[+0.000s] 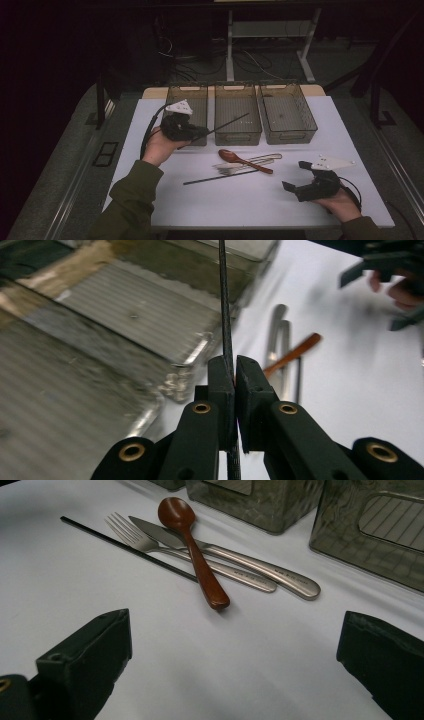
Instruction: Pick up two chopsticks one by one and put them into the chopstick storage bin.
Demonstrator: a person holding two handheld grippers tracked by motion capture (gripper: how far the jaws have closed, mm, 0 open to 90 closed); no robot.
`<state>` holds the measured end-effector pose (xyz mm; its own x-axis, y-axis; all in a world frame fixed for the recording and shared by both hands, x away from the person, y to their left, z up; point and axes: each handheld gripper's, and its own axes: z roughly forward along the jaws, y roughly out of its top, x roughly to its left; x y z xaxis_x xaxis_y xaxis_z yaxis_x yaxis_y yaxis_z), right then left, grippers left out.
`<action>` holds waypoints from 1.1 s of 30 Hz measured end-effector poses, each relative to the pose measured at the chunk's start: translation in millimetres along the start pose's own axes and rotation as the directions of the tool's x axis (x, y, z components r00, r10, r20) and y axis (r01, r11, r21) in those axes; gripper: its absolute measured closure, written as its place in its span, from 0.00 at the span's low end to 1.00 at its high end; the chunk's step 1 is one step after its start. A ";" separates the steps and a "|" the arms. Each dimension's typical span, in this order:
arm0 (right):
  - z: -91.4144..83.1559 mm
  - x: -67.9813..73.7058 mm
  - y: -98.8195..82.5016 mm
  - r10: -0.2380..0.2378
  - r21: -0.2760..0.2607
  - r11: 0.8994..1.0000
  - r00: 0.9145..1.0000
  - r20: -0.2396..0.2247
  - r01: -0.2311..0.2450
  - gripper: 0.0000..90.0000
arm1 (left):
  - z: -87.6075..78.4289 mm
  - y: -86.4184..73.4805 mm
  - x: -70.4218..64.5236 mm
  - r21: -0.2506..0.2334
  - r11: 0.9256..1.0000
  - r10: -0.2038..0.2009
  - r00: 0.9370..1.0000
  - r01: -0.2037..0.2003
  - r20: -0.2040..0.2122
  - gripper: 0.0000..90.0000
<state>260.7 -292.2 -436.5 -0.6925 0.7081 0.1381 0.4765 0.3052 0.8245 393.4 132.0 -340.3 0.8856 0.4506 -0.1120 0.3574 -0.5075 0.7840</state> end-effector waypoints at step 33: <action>-1.2 -1.3 0.2 0.004 -0.009 1.000 1.000 -0.004 -0.004 0.01 | 0.4 -14.5 100.2 -0.013 0.960 -0.263 0.888 0.279 -0.378 0.94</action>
<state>261.1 -293.8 -435.9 -0.6929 0.7067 0.1434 0.4741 0.2967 0.8290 477.1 184.3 -363.1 0.5798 0.8113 -0.0752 0.5867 -0.3516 0.7295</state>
